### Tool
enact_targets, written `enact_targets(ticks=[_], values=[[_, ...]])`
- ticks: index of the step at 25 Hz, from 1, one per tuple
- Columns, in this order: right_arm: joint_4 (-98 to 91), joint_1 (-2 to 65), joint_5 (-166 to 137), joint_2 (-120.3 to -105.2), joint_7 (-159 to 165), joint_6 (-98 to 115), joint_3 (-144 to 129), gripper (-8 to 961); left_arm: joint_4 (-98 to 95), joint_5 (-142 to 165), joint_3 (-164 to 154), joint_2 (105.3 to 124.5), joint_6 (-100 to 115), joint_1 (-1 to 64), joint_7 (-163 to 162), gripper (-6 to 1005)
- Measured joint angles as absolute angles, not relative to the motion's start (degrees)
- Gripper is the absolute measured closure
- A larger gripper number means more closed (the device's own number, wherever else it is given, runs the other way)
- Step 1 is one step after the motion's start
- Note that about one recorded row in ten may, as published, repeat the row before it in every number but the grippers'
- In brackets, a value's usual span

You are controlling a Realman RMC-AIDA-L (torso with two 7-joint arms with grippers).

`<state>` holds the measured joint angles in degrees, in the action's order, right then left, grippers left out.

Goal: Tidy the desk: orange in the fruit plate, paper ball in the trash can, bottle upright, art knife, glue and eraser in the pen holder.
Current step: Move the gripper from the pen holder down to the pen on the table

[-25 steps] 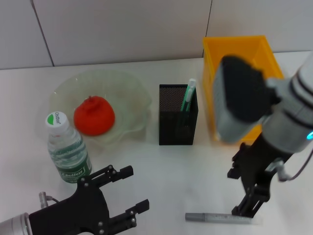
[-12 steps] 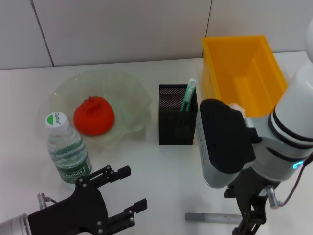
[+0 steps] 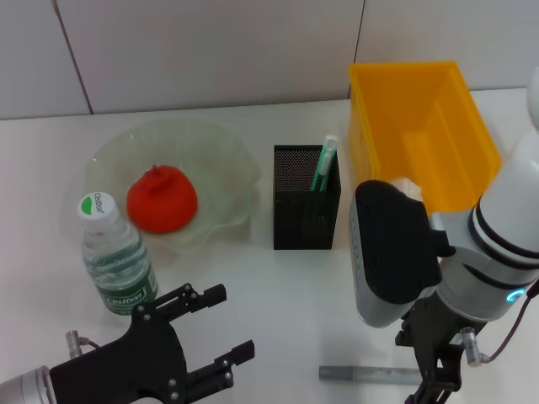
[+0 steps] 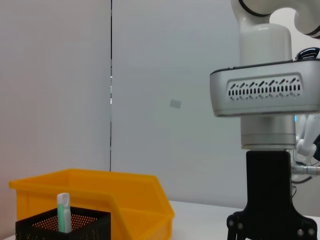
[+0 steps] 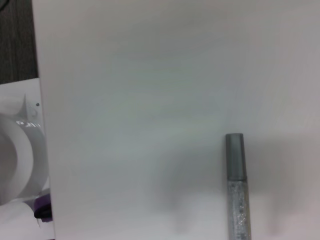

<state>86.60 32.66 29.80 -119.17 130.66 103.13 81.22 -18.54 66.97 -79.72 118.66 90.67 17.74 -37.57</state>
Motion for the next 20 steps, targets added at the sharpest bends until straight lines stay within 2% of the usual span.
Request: enact_targets(ticks=[7, 11, 16, 20], values=[[83.57, 33.29, 29.10, -119.26, 130.94, 100.65, 79.22, 191, -18.05, 66.98, -79.78, 118.65, 90.66, 17.75, -37.60, 289], [83.52, 33.31, 29.10, -119.27, 131.02, 100.34, 78.91, 401, -17.93, 66.98, -79.72, 118.65, 90.66, 17.75, -37.62, 289], [83.21, 33.31, 29.09, -119.27, 131.11, 99.65, 78.44, 548, -17.93, 66.98, -79.71, 118.65, 90.67, 17.75, -37.62, 289], [82.58, 33.43, 29.09, -119.33, 131.16, 98.94, 77.92, 556, -17.92, 66.98, -79.71, 118.65, 90.68, 17.76, -37.62, 289]])
